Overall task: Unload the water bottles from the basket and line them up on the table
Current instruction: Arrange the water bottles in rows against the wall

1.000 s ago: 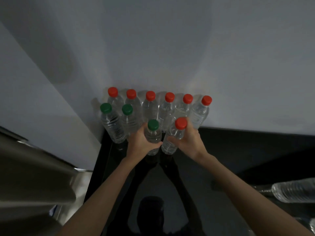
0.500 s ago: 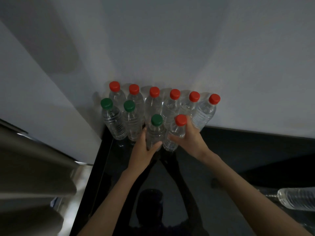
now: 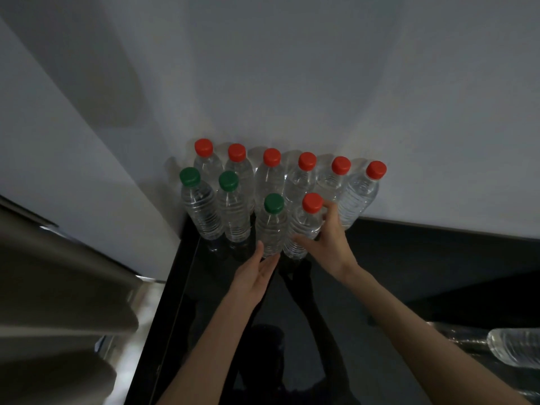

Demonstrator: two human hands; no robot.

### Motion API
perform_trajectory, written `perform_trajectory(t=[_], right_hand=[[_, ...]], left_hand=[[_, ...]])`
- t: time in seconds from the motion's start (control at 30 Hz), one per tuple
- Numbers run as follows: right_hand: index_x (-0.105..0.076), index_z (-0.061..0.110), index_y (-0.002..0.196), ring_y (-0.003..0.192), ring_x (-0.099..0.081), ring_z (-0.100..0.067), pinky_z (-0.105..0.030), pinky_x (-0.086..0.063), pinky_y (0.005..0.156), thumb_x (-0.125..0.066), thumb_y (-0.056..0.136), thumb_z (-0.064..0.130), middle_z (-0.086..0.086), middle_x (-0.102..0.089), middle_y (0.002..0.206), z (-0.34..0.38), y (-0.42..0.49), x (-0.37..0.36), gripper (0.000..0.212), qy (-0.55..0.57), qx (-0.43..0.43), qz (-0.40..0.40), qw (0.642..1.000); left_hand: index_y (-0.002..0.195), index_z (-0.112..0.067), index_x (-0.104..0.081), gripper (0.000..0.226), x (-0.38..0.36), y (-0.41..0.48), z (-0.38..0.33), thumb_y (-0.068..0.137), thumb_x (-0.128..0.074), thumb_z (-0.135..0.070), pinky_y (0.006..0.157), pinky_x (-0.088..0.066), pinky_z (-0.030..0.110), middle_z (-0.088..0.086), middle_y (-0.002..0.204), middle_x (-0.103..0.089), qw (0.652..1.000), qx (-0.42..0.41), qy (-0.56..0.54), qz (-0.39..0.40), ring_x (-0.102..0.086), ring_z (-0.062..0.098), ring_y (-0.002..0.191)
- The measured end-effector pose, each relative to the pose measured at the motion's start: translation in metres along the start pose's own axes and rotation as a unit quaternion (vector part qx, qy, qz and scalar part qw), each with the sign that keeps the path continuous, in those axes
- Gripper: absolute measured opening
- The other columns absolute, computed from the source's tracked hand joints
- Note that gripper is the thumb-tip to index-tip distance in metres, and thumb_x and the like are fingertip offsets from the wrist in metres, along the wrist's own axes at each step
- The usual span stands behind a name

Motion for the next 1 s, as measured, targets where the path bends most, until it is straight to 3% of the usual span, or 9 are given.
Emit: perform_trajectory(t=[0.2, 0.43, 0.63, 0.77, 0.83, 0.9, 1.0], right_hand=[[-0.033, 0.018, 0.123, 0.113, -0.053, -0.013, -0.024, -0.049, 0.093, -0.083, 0.071, 0.018, -0.005, -0.05, 0.122, 0.001, 0.014, -0.002, 0.072, 0.002, -0.002, -0.021, 1.0], [-0.035, 0.013, 0.125, 0.119, -0.048, -0.018, -0.035, -0.047, 0.101, -0.083, 0.071, 0.019, -0.002, -0.044, 0.125, 0.006, 0.026, -0.007, 0.073, -0.011, -0.001, -0.043, 0.999], [-0.035, 0.013, 0.118, 0.114, -0.049, -0.02, -0.029, -0.047, 0.096, -0.085, 0.068, 0.014, -0.003, -0.043, 0.119, 0.002, 0.024, -0.006, 0.071, -0.012, -0.023, -0.069, 0.997], [-0.034, 0.019, 0.115, 0.117, -0.05, -0.022, -0.034, -0.047, 0.098, -0.086, 0.068, 0.013, -0.007, -0.047, 0.123, -0.002, 0.023, -0.007, 0.071, 0.016, -0.074, -0.051, 0.996], [-0.035, 0.016, 0.121, 0.118, -0.053, -0.021, -0.032, -0.049, 0.094, -0.084, 0.071, 0.014, -0.008, -0.049, 0.126, -0.002, 0.019, -0.008, 0.07, 0.032, -0.095, -0.035, 0.994], [-0.034, 0.009, 0.132, 0.115, -0.055, -0.018, -0.027, -0.049, 0.088, -0.079, 0.077, 0.014, -0.005, -0.052, 0.127, 0.004, 0.012, -0.008, 0.07, 0.054, -0.11, -0.011, 0.992], [-0.034, 0.01, 0.142, 0.119, -0.056, -0.019, -0.031, -0.05, 0.093, -0.072, 0.085, 0.015, 0.004, -0.05, 0.128, 0.022, -0.006, 0.002, 0.069, 0.077, -0.105, 0.026, 0.991]], left_hand=[[0.125, 0.005, -0.057, 0.064, 0.0, 0.012, -0.009, 0.071, -0.075, -0.027, 0.11, -0.042, 0.039, 0.026, 0.125, -0.064, 1.0, -0.001, -0.009, 0.004, -0.062, 0.03, 0.118], [0.122, 0.004, -0.059, 0.062, -0.008, 0.017, -0.029, 0.071, -0.074, -0.026, 0.105, -0.046, 0.036, 0.024, 0.123, -0.064, 1.0, -0.008, -0.003, -0.004, -0.063, 0.028, 0.116], [0.123, 0.006, -0.057, 0.063, -0.01, 0.016, -0.03, 0.071, -0.075, -0.024, 0.104, -0.047, 0.037, 0.027, 0.12, -0.065, 1.0, 0.006, -0.016, -0.01, -0.063, 0.031, 0.115], [0.116, 0.006, -0.06, 0.042, -0.018, 0.002, -0.027, 0.084, -0.07, -0.019, 0.092, -0.053, 0.038, 0.026, 0.113, -0.068, 0.999, 0.022, -0.04, -0.01, -0.066, 0.031, 0.108], [0.114, 0.005, -0.06, 0.031, -0.027, -0.007, -0.025, 0.092, -0.064, -0.016, 0.094, -0.052, 0.04, 0.026, 0.121, -0.064, 0.998, 0.027, -0.058, -0.001, -0.065, 0.031, 0.108], [0.114, 0.001, -0.06, 0.025, -0.035, -0.016, -0.023, 0.097, -0.058, -0.017, 0.098, -0.048, 0.039, 0.022, 0.13, -0.06, 1.0, 0.013, -0.028, 0.0, -0.062, 0.029, 0.112], [0.137, -0.008, -0.048, 0.042, -0.042, -0.043, -0.019, 0.097, -0.056, -0.02, 0.102, -0.044, 0.038, 0.014, 0.138, -0.055, 0.993, -0.032, 0.11, 0.001, -0.052, 0.028, 0.127]])
Point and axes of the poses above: each hand's wrist, its own y-axis towards the middle knuckle, its own x-axis out of the back of the hand, z = x × y, the point moved 9 cm from there along y, towards the middle knuckle
